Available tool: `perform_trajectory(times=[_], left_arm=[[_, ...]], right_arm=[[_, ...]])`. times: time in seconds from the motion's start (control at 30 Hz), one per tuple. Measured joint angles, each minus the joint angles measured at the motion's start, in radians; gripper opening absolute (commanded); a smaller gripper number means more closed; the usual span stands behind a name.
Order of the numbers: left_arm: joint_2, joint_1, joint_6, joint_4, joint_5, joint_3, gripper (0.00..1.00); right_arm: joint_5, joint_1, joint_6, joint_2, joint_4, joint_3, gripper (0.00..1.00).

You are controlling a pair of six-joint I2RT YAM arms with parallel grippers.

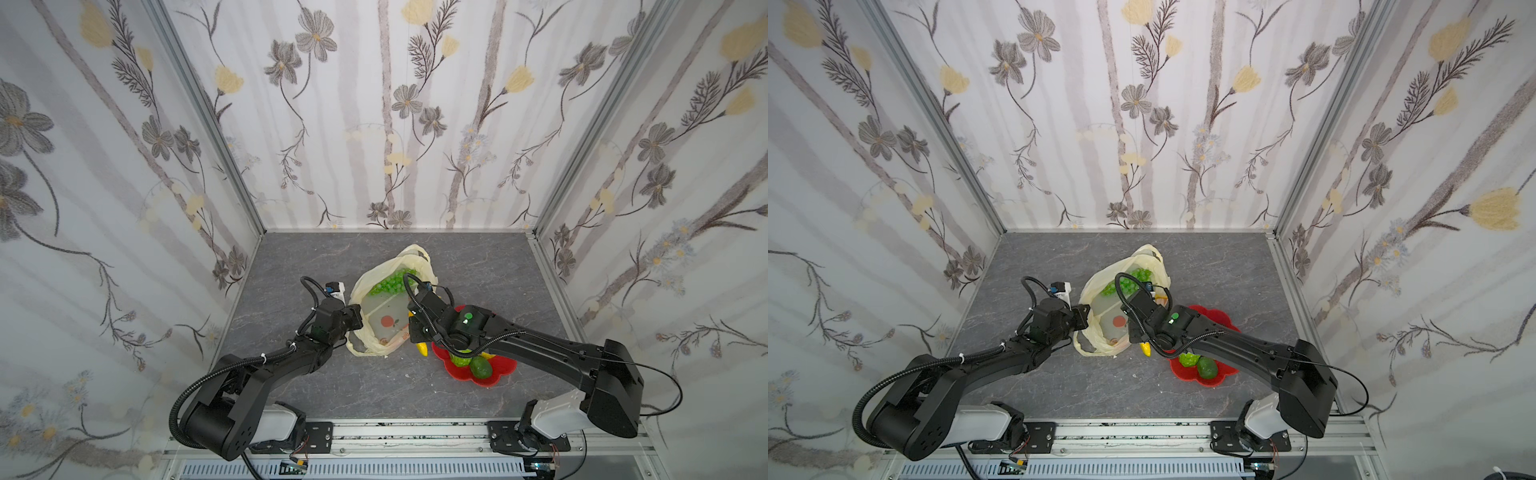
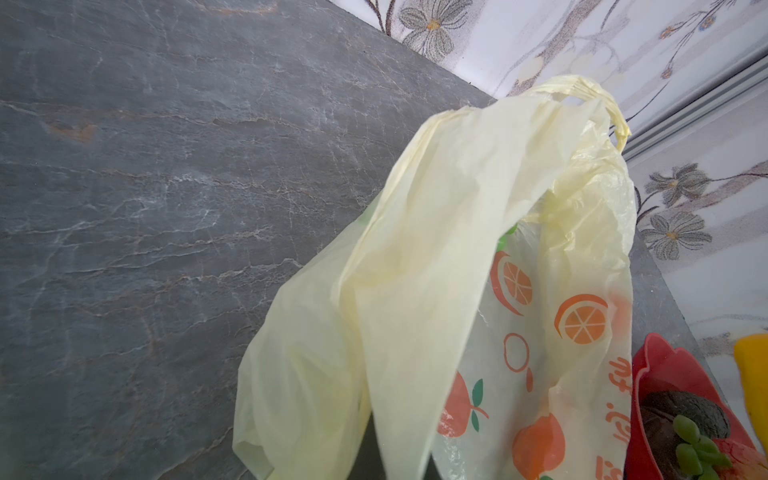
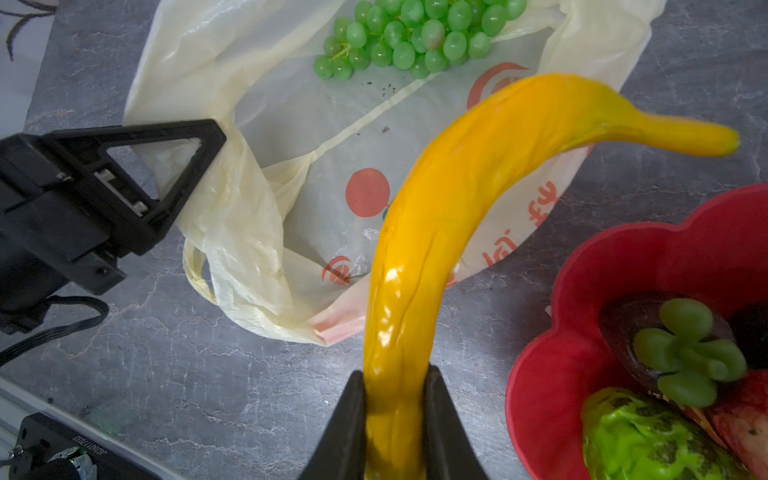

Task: Take the fake fruits out of the plastic bag
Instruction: 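Lift the banana out of the bag and carry it over the plate, then lower the banana into the red plate and open the right gripper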

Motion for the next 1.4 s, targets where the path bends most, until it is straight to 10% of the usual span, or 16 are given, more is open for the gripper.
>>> perform_trajectory(times=[1.4], left_arm=[[0.006,0.000,0.000,0.000,0.000,0.000,0.00]], right_arm=[[0.043,-0.106,0.057,-0.075,-0.021,-0.243,0.19]])
